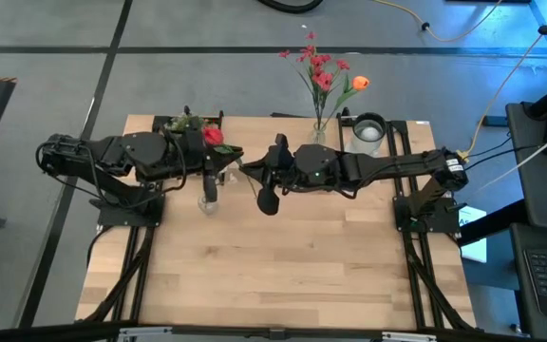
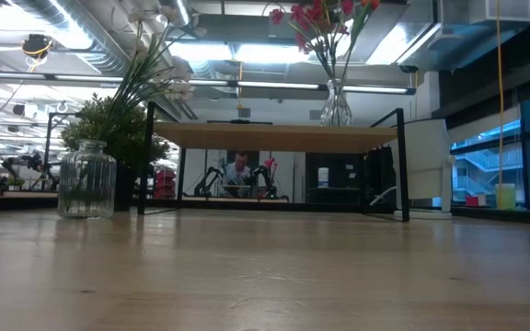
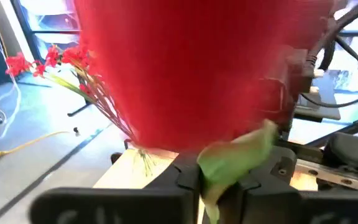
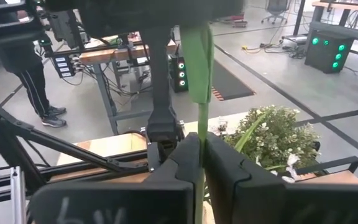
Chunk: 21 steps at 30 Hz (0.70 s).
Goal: Pick and place flowers into a vace then onto a shelf
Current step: Put the red flower into the transparent vase
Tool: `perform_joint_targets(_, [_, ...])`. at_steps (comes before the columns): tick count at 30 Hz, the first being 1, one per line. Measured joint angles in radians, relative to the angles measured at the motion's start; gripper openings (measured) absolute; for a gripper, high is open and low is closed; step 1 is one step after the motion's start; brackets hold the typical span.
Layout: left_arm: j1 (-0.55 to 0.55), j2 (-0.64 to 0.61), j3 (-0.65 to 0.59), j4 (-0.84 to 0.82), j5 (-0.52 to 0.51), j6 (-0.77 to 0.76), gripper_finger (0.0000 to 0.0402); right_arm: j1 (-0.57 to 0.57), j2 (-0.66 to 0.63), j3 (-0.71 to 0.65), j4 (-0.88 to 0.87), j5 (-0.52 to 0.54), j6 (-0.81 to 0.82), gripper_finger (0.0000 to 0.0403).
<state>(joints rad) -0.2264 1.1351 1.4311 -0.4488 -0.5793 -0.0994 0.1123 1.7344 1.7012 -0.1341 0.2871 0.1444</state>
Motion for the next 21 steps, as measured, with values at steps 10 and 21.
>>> perform_joint_targets(10, [-0.001,-0.005,0.0,-0.084,-0.004,0.037,0.0013,0.0,0.0,0.0,-0.142,-0.004,0.027,0.0131])
perform_joint_targets(21, [-0.084,-0.119,0.0,-0.296,0.021,-0.151,0.0008,0.006,-0.028,0.0,-0.629,0.166,0.292,0.024])
